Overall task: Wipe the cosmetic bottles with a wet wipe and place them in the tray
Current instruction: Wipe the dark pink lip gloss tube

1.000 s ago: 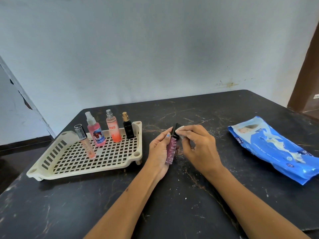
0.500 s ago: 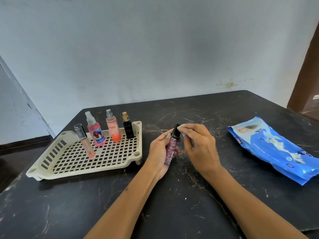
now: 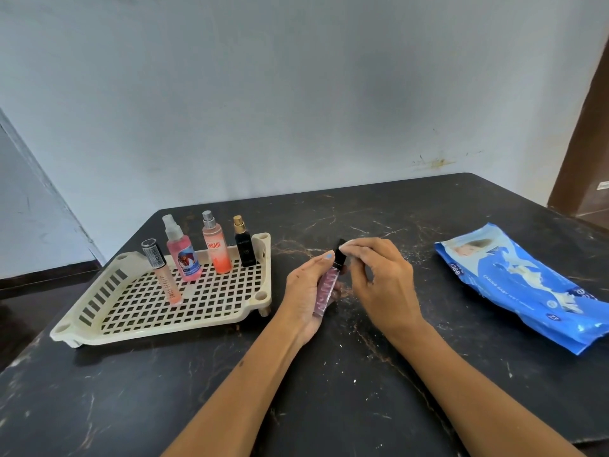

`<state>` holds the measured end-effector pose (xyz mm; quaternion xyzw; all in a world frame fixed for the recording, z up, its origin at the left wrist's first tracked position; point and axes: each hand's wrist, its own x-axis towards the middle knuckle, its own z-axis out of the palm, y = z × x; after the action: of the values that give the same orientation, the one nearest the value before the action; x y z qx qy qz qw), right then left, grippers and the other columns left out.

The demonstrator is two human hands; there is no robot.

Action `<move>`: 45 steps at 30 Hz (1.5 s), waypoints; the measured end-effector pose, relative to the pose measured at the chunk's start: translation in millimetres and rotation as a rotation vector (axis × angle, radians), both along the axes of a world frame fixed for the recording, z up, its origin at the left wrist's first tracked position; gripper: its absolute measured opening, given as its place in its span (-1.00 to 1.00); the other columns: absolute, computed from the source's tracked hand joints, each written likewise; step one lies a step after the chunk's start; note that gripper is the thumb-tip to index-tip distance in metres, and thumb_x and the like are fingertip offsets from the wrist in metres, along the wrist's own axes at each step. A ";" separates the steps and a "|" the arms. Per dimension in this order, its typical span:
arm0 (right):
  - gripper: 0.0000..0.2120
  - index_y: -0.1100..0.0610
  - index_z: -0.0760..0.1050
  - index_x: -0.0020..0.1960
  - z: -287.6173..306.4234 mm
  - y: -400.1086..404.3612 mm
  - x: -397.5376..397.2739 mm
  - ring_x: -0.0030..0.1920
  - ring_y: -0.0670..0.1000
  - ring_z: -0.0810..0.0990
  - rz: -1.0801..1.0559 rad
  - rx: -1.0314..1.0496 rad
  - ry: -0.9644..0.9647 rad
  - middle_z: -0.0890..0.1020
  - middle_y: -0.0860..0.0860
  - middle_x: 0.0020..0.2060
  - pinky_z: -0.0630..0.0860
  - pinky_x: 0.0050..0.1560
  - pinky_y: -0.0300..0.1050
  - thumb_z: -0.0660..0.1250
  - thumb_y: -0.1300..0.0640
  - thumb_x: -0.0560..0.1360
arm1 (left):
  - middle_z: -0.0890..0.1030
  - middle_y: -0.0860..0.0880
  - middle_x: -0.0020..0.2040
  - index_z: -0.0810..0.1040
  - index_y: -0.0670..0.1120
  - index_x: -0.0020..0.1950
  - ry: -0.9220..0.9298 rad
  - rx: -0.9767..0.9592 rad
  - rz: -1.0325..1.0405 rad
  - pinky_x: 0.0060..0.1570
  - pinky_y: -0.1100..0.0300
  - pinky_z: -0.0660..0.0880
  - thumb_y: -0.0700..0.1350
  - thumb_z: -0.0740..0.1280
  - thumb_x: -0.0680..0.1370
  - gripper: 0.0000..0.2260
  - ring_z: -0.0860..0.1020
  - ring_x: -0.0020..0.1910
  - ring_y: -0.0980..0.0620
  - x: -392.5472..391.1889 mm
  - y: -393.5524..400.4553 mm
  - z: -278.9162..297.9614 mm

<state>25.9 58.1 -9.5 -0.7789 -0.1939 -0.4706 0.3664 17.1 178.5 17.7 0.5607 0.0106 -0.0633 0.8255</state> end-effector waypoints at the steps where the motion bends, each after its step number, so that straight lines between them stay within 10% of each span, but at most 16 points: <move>1: -0.80 0.30 0.63 0.03 -0.1 0.5 0.4 -0.05 0.06 0.61 -0.008 0.023 0.015 0.65 0.10 -0.06 0.55 -0.01 -0.14 0.37 0.43 0.43 | 0.62 -0.05 -0.33 0.60 -0.15 -0.12 0.006 0.005 0.003 -0.33 0.25 0.48 -0.15 0.28 0.55 -0.86 0.53 -0.43 0.11 0.3 -0.4 0.0; 9: -0.80 0.28 0.64 0.02 2.2 3.0 -2.3 -0.06 -0.05 0.63 0.039 0.082 0.058 0.67 0.08 -0.07 0.49 0.06 -0.41 0.40 0.42 0.42 | 0.58 -0.06 -0.42 0.53 -0.21 -0.12 0.091 -0.055 0.005 -0.45 0.33 0.47 -0.12 0.25 0.58 -0.82 0.51 -0.45 0.11 2.3 0.4 -0.2; 45: -0.82 0.29 0.64 -0.03 -2.3 12.9 -7.9 -0.10 0.06 0.61 0.098 -0.173 0.030 0.65 0.08 -0.10 0.56 -0.12 -0.10 0.32 0.37 0.42 | 0.58 -0.15 -0.14 0.50 -0.21 0.09 0.093 -0.250 0.075 -0.33 0.20 0.54 -0.27 0.10 0.61 -0.81 0.57 -0.23 0.00 9.5 4.1 -4.1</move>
<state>18.0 71.0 -11.8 -0.8042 -0.2661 -0.4219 0.3231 26.6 182.6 13.5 0.4492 0.0617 -0.0592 0.8893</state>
